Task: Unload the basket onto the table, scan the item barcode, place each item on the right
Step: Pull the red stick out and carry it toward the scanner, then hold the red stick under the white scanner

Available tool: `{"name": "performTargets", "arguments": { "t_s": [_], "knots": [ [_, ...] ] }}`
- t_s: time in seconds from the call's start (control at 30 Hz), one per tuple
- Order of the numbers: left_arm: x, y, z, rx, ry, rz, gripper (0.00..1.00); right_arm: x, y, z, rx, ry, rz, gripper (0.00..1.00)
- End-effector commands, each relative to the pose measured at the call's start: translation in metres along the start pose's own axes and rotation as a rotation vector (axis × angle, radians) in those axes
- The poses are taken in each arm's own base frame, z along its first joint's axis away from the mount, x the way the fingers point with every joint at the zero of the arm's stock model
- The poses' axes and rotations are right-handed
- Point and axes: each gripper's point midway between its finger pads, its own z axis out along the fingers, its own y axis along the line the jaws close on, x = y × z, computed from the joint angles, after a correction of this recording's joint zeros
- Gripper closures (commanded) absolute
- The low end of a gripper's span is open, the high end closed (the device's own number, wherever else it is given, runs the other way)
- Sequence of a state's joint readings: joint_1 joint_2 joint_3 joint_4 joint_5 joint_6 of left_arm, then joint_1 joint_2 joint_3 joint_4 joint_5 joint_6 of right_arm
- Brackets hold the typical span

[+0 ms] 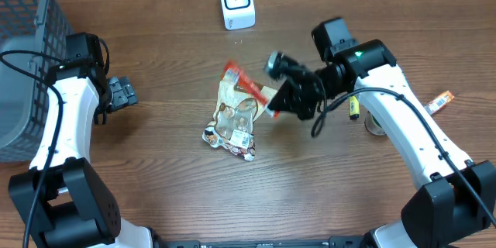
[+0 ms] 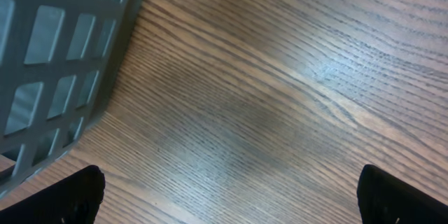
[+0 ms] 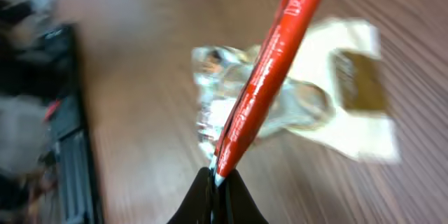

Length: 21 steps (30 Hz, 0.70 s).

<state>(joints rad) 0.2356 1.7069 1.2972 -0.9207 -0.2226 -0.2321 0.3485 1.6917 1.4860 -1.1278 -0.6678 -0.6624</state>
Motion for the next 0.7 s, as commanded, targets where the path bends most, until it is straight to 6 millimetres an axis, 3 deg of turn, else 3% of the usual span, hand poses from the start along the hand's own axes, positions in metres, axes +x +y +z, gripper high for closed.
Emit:
{"name": "performTargets", "arguments": {
  "t_s": [0.0,0.23,0.37,0.5,0.67],
  "knots": [
    [-0.007,0.000,-0.011,-0.003,-0.036,0.011,0.00,-0.014,-0.027,-0.024,0.200,0.004,0.191,0.97],
    [-0.007,0.000,-0.011,-0.003,-0.036,0.011,0.00,-0.064,-0.051,-0.077,0.416,-0.043,0.169,0.97],
    [-0.007,0.000,-0.011,-0.003,-0.036,0.011,0.01,-0.079,-0.086,-0.092,0.589,-0.051,0.147,0.97],
    [-0.007,0.000,-0.010,-0.003,-0.036,0.011,0.00,-0.084,-0.119,-0.089,0.708,-0.027,0.086,0.97],
    [-0.007,0.000,-0.011,-0.003,-0.036,0.011,0.00,-0.102,-0.158,-0.052,0.816,0.028,-0.087,0.97]
  ]
}}
